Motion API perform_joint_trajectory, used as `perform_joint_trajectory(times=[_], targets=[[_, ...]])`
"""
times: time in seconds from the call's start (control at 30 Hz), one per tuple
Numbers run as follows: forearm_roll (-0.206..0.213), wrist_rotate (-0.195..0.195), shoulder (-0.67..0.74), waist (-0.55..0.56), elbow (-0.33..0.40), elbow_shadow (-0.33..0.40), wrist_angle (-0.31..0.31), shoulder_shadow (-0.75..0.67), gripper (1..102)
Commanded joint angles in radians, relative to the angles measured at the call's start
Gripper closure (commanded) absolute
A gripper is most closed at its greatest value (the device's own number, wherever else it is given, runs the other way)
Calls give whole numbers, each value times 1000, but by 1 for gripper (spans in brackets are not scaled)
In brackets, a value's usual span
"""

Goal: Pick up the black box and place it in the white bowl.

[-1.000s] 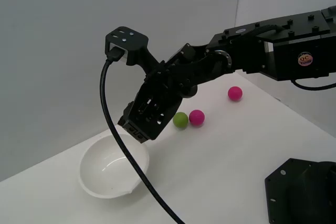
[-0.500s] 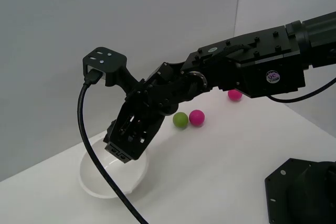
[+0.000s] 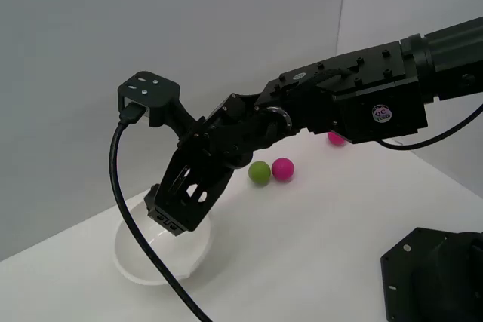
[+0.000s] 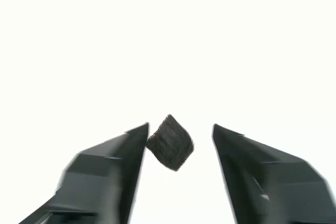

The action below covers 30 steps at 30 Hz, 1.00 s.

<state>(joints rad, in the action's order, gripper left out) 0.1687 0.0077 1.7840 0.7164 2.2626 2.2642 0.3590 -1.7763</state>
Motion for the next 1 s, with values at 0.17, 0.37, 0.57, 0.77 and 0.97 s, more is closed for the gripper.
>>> perform_joint_trajectory(times=[0.17, 0.37, 0.57, 0.77, 0.97], targets=[[43, 0, -12, 15, -12, -18, -8, 5, 3], [43, -2, -2, 6, -2, -8, -3, -8, 3], [41, 3, 58, -49, 57, 52, -3, -66, 3], [34, 6, 133, -120, 106, 101, -3, -141, 4], [25, 9, 210, -198, 169, 166, -3, -216, 31]])
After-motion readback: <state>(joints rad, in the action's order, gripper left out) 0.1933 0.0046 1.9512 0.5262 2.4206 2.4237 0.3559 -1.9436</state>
